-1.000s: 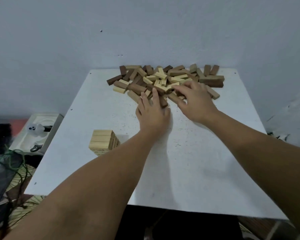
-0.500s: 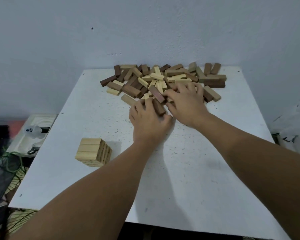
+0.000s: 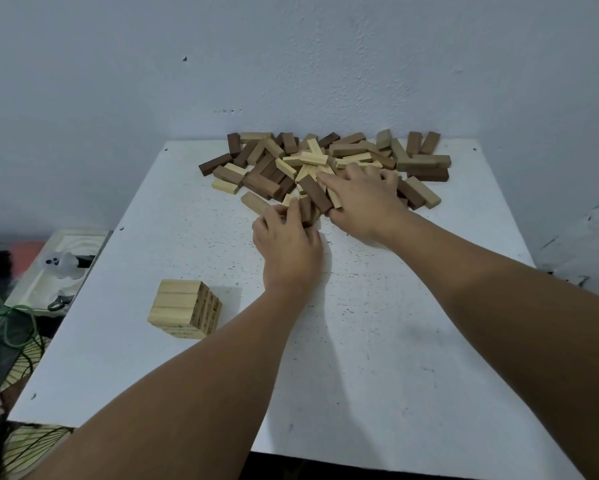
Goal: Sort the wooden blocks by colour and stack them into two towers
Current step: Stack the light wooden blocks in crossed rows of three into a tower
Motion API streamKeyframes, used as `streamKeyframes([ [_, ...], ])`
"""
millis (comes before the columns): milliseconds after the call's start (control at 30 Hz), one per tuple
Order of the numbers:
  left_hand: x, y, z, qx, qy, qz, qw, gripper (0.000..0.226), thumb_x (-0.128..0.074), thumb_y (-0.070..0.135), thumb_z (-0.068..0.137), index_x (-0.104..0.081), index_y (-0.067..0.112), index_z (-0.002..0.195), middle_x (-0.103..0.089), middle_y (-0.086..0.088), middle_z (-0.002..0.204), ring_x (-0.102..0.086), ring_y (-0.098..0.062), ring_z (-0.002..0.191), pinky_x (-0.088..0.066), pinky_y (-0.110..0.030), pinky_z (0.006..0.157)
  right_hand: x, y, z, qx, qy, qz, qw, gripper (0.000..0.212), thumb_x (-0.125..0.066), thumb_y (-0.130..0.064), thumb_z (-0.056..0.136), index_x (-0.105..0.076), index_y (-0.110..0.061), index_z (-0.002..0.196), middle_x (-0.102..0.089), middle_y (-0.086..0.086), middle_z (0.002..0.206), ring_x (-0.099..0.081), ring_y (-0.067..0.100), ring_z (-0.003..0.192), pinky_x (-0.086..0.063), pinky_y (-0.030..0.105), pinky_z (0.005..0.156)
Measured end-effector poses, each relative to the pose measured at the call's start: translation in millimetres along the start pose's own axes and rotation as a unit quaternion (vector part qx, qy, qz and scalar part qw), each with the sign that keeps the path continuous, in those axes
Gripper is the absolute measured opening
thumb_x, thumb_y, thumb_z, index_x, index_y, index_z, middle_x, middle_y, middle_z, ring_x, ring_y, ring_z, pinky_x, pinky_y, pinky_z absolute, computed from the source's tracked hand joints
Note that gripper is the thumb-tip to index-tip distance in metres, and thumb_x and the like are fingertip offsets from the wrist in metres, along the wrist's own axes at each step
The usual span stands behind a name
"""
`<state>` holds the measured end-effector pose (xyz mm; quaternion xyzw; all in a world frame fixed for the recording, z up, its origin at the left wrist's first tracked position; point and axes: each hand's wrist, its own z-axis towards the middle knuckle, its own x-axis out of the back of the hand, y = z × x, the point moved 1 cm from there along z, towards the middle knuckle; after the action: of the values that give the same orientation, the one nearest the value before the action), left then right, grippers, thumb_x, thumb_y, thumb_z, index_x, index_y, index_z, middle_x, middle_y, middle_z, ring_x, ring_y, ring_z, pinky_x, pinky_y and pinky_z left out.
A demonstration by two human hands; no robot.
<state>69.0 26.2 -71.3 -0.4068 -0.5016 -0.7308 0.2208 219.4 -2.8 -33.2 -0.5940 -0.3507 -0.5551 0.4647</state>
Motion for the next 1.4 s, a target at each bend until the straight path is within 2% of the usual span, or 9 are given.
streamKeyframes([
  [200, -2, -1, 1, 0.002, 0.027, 0.000, 1.000, 0.040, -0.052, 0.013, 0.099, -0.055, 0.019, 0.138, -0.047, -0.008, 0.131, -0.037, -0.030, 0.116, -0.035, -0.048, 0.107, -3, 4, -2, 0.014, 0.041, 0.018, 0.999, 0.032, -0.062, -0.042, 0.094, -0.053, -0.042, 0.126, -0.050, -0.004, 0.125, -0.046, 0.025, 0.124, -0.022, 0.050, 0.109],
  [333, -2, -2, 1, 0.015, 0.039, -0.010, 0.999, 0.036, -0.053, 0.016, 0.100, -0.058, 0.020, 0.135, -0.050, -0.006, 0.125, -0.037, -0.028, 0.115, -0.031, -0.047, 0.112, 0, 8, -3, 0.031, 0.063, 0.010, 0.997, 0.033, -0.063, -0.028, 0.094, -0.060, -0.042, 0.124, -0.053, -0.005, 0.119, -0.051, 0.021, 0.117, -0.019, 0.050, 0.112],
  [533, 0, -4, 1, 0.029, 0.068, -0.037, 0.997, 0.030, -0.055, 0.024, 0.097, -0.070, 0.021, 0.123, -0.054, 0.000, 0.113, -0.041, -0.023, 0.113, -0.026, -0.044, 0.114, 1, 20, -9, 0.091, 0.133, -0.011, 0.987, 0.024, -0.057, -0.025, 0.101, -0.073, -0.032, 0.118, -0.068, -0.007, 0.104, -0.063, 0.020, 0.104, -0.014, 0.051, 0.121],
  [767, 11, 0, -8, 0.062, 0.095, -0.076, 0.991, 0.034, -0.062, 0.030, 0.097, -0.066, 0.025, 0.131, -0.059, 0.000, 0.120, -0.045, -0.022, 0.119, -0.021, -0.040, 0.113, 1, 17, -46, 0.123, 0.275, -0.010, 0.953, 0.015, -0.063, -0.026, 0.099, -0.074, -0.028, 0.109, -0.067, -0.006, 0.089, -0.064, 0.021, 0.091, -0.031, 0.048, 0.111],
  [867, 16, -1, -18, 0.077, 0.100, -0.092, 0.988, 0.035, -0.060, 0.028, 0.099, -0.065, 0.025, 0.134, -0.059, -0.002, 0.123, -0.046, -0.024, 0.122, -0.022, -0.041, 0.114, -5, 12, -74, 0.090, 0.297, 0.005, 0.950, 0.016, -0.063, -0.024, 0.099, -0.073, -0.028, 0.111, -0.067, -0.006, 0.091, -0.062, 0.020, 0.087, -0.034, 0.046, 0.108],
  [1033, 27, 2, -50, 0.092, 0.096, -0.106, 0.985, 0.041, -0.056, 0.021, 0.101, -0.057, 0.024, 0.142, -0.059, -0.006, 0.123, -0.048, -0.027, 0.120, -0.030, -0.045, 0.109, -20, 1, -126, -0.032, 0.233, 0.129, 0.963, 0.017, -0.067, -0.028, 0.096, -0.072, -0.031, 0.113, -0.072, -0.012, 0.094, -0.061, 0.008, 0.083, -0.036, 0.043, 0.107],
  [1133, 33, 1, -79, 0.108, 0.069, -0.096, 0.987, 0.039, -0.055, 0.026, 0.101, -0.058, 0.029, 0.140, -0.059, -0.004, 0.124, -0.048, -0.028, 0.122, -0.031, -0.045, 0.106, -21, -6, -152, -0.082, 0.218, 0.226, 0.946, 0.015, -0.072, -0.031, 0.092, -0.075, -0.028, 0.107, -0.074, -0.015, 0.087, -0.062, 0.003, 0.075, -0.050, 0.046, 0.095],
  [1233, 34, -2, -105, 0.059, 0.007, -0.085, 0.995, 0.030, -0.056, 0.038, 0.101, -0.065, 0.035, 0.130, -0.061, 0.002, 0.119, -0.050, -0.023, 0.120, -0.028, -0.042, 0.105, -20, -13, -173, -0.125, 0.173, 0.308, 0.927, 0.013, -0.074, -0.039, 0.090, -0.075, -0.026, 0.094, -0.069, -0.017, 0.073, -0.066, 0.004, 0.072, -0.057, 0.039, 0.080],
  [1400, 35, -7, -124, -0.060, -0.070, -0.111, 0.989, 0.026, -0.062, 0.043, 0.094, -0.069, 0.038, 0.119, -0.063, 0.014, 0.102, -0.055, -0.014, 0.108, -0.030, -0.039, 0.102, -17, -15, -193, -0.129, 0.107, 0.279, 0.946, 0.023, -0.066, -0.047, 0.095, -0.074, -0.028, 0.084, -0.069, -0.015, 0.075, -0.064, 0.005, 0.077, -0.053, 0.039, 0.085],
])
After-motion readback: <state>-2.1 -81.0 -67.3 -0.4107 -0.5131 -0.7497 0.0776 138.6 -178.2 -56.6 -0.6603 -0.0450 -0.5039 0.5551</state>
